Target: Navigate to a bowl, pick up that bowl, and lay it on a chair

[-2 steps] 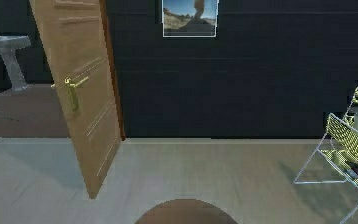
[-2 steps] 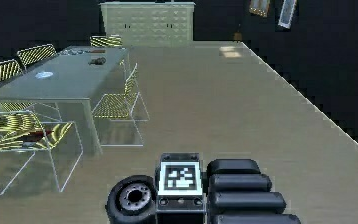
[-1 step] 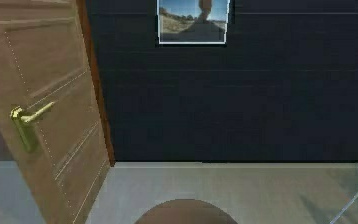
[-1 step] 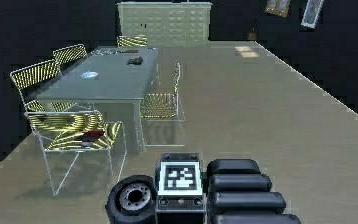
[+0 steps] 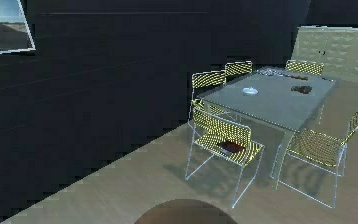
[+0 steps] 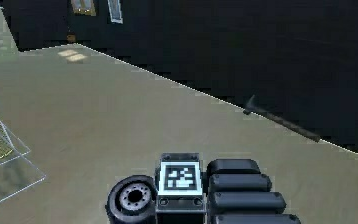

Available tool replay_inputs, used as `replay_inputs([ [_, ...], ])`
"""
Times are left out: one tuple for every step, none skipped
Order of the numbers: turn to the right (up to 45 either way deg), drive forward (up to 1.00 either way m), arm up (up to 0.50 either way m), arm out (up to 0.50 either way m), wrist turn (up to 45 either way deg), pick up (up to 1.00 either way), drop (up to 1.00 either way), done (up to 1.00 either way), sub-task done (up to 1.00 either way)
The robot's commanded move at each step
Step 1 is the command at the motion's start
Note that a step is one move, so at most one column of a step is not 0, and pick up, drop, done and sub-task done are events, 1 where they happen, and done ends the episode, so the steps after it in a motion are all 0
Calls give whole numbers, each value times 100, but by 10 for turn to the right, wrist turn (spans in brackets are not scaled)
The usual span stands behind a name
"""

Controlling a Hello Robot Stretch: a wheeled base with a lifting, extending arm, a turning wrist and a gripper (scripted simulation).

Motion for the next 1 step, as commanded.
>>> replay_inputs([
  [30, 0, 0, 0, 0, 0, 0, 0, 0],
])
